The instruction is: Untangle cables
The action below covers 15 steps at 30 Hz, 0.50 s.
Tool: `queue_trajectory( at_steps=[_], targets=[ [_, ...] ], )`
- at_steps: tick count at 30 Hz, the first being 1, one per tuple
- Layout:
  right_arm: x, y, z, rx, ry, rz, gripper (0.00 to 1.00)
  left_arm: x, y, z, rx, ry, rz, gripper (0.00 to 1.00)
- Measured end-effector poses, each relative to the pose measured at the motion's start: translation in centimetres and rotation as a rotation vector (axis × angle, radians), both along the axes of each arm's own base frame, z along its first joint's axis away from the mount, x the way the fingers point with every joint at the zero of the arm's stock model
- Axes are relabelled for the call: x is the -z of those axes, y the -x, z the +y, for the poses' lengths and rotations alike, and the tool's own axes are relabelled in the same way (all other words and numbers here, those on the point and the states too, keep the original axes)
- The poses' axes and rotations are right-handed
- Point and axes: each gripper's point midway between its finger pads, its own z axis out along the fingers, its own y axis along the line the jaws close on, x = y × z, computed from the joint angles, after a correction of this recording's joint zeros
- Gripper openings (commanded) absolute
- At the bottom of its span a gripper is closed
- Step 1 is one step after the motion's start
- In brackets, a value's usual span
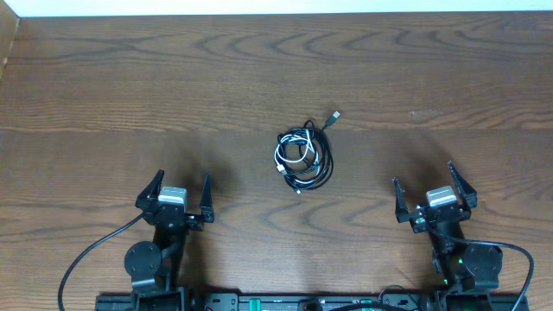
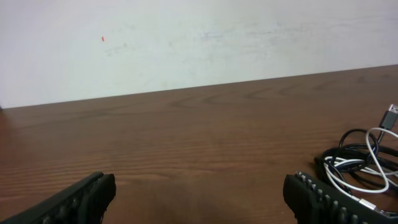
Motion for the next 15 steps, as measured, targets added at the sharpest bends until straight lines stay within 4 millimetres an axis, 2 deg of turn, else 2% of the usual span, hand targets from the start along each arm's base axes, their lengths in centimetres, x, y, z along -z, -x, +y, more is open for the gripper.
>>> queue_trajectory(
  at_steps=[15],
  targets=[
    [0.0,0.3,1.4,-0.084,-0.037,0.015,0.99,0.0,0.1,0.0,-0.010,0.079,0.030,0.93]
  ],
)
